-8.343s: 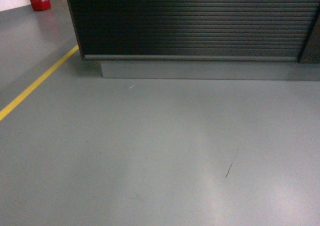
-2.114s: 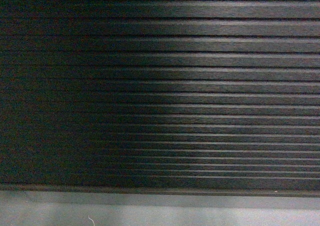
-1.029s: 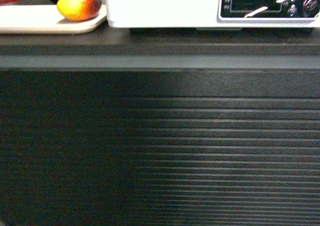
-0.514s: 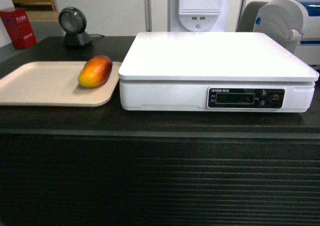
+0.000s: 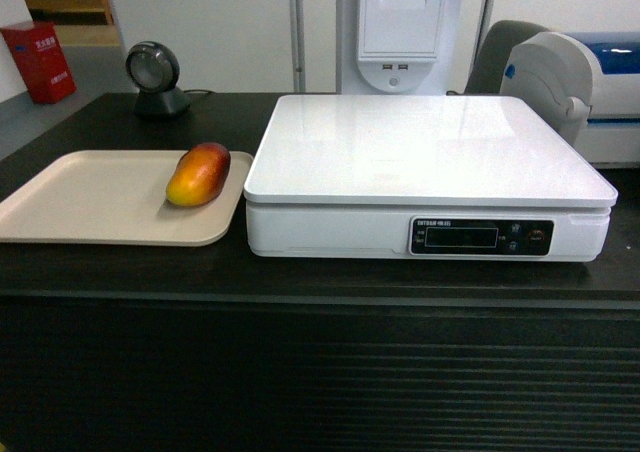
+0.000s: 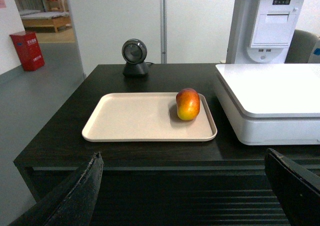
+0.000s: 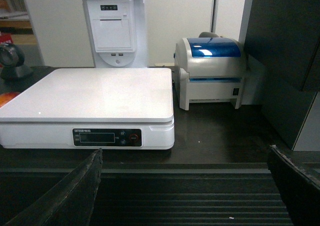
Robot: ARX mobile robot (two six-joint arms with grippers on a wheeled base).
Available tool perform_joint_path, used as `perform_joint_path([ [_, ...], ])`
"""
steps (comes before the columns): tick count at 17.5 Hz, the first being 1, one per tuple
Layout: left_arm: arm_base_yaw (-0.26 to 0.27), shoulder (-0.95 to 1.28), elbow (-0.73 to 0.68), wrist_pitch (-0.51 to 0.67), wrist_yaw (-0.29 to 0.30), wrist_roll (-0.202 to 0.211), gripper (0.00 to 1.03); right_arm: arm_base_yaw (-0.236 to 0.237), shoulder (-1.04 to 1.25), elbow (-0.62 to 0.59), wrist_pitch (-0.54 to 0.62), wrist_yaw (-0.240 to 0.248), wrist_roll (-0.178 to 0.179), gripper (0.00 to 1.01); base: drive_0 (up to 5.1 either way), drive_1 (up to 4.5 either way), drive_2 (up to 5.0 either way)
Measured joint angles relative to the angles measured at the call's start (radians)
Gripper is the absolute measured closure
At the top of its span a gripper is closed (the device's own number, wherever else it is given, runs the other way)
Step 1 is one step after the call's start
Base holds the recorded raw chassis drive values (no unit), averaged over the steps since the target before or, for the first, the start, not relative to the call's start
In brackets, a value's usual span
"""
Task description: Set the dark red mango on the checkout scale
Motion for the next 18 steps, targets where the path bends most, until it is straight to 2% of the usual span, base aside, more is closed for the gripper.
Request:
perform_joint_path([
  [18, 0.0, 0.0, 0.0, 0.0, 0.0, 0.0, 0.05, 0.0, 0.0, 0.0, 0.0, 0.0, 0.0, 0.03, 0.0, 0.0, 0.0],
])
